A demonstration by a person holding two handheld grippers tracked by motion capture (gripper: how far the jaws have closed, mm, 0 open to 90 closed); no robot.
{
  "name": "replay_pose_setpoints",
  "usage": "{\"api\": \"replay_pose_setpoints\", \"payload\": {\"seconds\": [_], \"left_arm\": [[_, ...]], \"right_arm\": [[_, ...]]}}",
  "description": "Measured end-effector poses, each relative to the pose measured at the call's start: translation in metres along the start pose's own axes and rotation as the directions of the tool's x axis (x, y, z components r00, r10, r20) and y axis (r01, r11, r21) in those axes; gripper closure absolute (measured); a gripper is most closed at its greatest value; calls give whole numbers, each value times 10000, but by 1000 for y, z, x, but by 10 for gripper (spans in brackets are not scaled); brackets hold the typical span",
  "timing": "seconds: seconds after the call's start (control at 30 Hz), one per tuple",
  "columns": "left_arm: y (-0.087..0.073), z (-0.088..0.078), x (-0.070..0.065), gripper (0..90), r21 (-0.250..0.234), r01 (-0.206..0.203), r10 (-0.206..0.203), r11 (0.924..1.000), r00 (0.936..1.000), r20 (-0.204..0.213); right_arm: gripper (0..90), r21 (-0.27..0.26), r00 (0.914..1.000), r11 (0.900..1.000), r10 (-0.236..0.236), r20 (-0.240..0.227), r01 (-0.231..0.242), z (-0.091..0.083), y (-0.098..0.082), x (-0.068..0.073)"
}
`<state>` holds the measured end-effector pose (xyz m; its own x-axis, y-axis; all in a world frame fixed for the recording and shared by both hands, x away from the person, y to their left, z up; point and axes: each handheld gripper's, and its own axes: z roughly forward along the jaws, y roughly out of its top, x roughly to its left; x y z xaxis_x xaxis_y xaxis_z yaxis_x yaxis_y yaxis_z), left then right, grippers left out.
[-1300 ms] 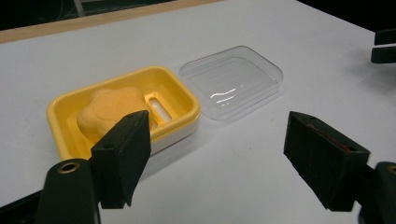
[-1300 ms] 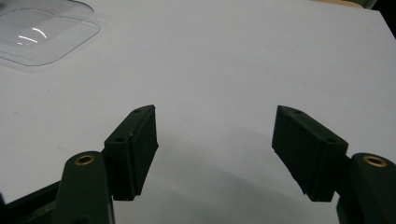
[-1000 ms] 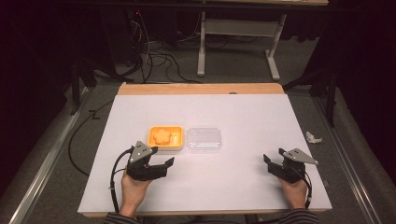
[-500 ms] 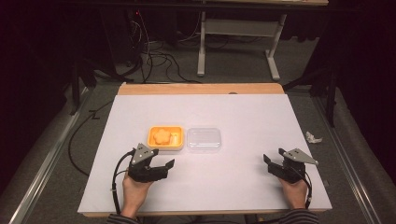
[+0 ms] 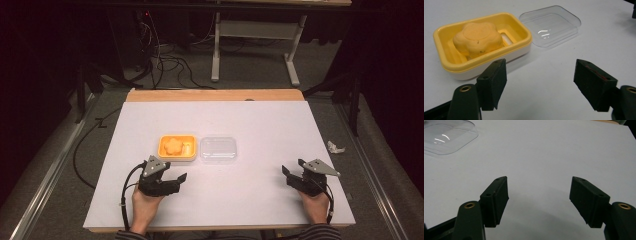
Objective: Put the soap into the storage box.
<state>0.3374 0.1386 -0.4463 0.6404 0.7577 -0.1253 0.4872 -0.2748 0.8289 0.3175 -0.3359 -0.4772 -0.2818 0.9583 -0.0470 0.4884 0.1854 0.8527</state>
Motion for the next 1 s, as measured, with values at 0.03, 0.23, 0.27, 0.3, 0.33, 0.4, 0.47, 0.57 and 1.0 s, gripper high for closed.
{"api": "replay_pose_setpoints", "payload": {"seconds": [0.03, 0.23, 0.27, 0.3, 0.33, 0.4, 0.47, 0.57, 1.0], "left_arm": [[0, 1, 0, 272, 52, -12, 12, 10000, 10000, -17], [-2, 6, 2, 271, 220, -27, 29, 9998, 9999, -127], [-2, 7, 3, 271, 241, 7, -3, 9997, 9999, -135], [-3, 7, 3, 272, 266, 29, -25, 9996, 9999, -148], [-4, 8, 4, 271, 285, 48, -44, 9996, 9999, -155], [-4, 10, 4, 271, 347, 71, -63, 9994, 9997, -227], [-4, 11, 4, 271, 409, 24, -13, 9992, 9997, -259], [-4, 13, 5, 271, 381, 67, -55, 9992, 9995, -320], [-5, 26, 10, 270, 638, 70, -23, 9979, 9973, -738]], "right_arm": [[317, 0, 10000, 10000, 0, 0, 0, 0, 0, 0], [317, -9, 10000, 10000, -4, 5, 4, 0, 0, 0], [317, -9, 10000, 10000, 14, 6, -14, 0, 0, 0], [317, -10, 10000, 10000, 27, 4, -27, 0, 0, 0], [317, -2, 10000, 10000, 49, 2, -49, 0, 0, 0], [317, -5, 10000, 10000, 17, 9, -17, 0, 0, 0], [317, -4, 10000, 10000, 2, 4, -2, 0, 0, 0], [317, -4, 10000, 10000, 36, 0, -36, 0, 0, 0], [317, -14, 10000, 10000, 41, 5, -41, 0, 0, 0]]}}
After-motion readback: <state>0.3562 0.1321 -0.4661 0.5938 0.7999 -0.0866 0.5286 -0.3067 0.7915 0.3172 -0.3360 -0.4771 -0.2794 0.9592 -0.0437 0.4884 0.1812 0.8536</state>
